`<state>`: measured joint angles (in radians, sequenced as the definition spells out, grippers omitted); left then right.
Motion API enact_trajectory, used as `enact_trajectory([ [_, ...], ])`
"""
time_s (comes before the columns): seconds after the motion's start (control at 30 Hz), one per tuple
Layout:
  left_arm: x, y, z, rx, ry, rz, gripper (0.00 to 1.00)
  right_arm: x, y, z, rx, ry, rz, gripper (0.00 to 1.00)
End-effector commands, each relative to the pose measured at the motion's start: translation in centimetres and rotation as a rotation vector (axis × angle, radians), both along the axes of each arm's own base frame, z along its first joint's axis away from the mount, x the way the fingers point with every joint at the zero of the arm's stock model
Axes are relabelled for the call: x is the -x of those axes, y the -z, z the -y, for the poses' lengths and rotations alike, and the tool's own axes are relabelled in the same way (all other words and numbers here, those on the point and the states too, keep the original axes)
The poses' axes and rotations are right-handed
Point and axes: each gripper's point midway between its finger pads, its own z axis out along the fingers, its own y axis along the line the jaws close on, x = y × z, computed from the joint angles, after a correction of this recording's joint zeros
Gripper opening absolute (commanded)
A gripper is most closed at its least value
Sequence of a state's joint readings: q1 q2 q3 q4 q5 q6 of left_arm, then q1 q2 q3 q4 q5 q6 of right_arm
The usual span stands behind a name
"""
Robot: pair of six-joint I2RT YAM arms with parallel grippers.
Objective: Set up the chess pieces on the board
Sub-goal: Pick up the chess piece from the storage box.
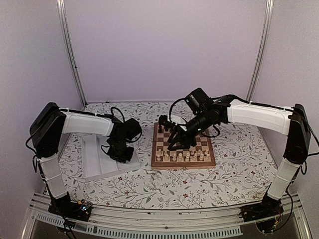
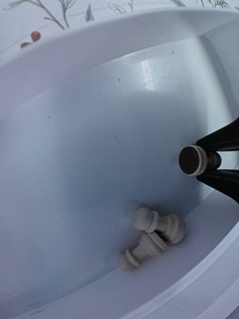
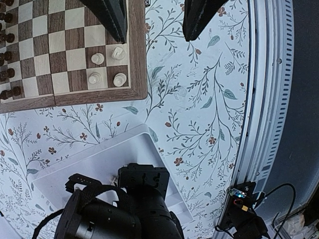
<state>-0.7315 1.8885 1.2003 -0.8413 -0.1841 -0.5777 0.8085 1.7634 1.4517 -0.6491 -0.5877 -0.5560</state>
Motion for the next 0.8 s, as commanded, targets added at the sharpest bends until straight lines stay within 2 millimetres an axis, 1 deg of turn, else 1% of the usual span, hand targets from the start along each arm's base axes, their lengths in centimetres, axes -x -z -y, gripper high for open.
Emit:
enact_trajectory([
  [0.0, 0.1, -2.0, 0.7, 0.047, 0.015, 0.035, 0.13, -0.3, -0.2, -0.2, -0.007, 0.003, -0.011, 0.4],
  [0.1, -0.3, -3.8, 1.0, 0.082, 0.026, 0.065, 0.11, -0.3, -0.4, -0.1, -0.004, -0.001, -0.003, 0.4],
  [0.2, -0.5, -5.9, 1.7, 0.135, 0.08, 0.094, 0.1, -0.1, -0.7, -0.1, -0.01, -0.024, 0.004, 0.4],
  [0.33, 0.1, -8.7, 3.4, 0.312, 0.181, 0.084, 0.11, 1.1, -1.3, 0.1, -0.029, -0.117, 0.027, 0.41],
  [0.43, 0.8, -11.4, 4.9, 0.452, 0.255, 0.077, 0.12, 1.1, -2.3, 0.2, -0.03, -0.184, 0.11, 0.43],
  [0.5, 1.2, -13.2, 6.0, 0.53, 0.3, 0.067, 0.12, 0.6, -2.8, -0.2, -0.018, -0.21, 0.181, 0.44],
  [0.6, 2.2, -15.4, 8.1, 0.656, 0.366, 0.029, 0.12, 0.0, -3.8, -1.3, -0.011, -0.245, 0.284, 0.45],
  [0.67, 2.8, -16.5, 9.3, 0.734, 0.401, -0.005, 0.13, -0.1, -4.9, -2.4, -0.015, -0.275, 0.355, 0.46],
  [0.7, 3.2, -17.0, 9.8, 0.77, 0.416, -0.025, 0.13, -0.3, -5.1, -2.8, -0.014, -0.285, 0.38, 0.46],
  [0.77, 3.9, -18.0, 10.8, 0.843, 0.447, -0.057, 0.13, 0.2, -5.6, -3.7, -0.014, -0.321, 0.426, 0.47],
])
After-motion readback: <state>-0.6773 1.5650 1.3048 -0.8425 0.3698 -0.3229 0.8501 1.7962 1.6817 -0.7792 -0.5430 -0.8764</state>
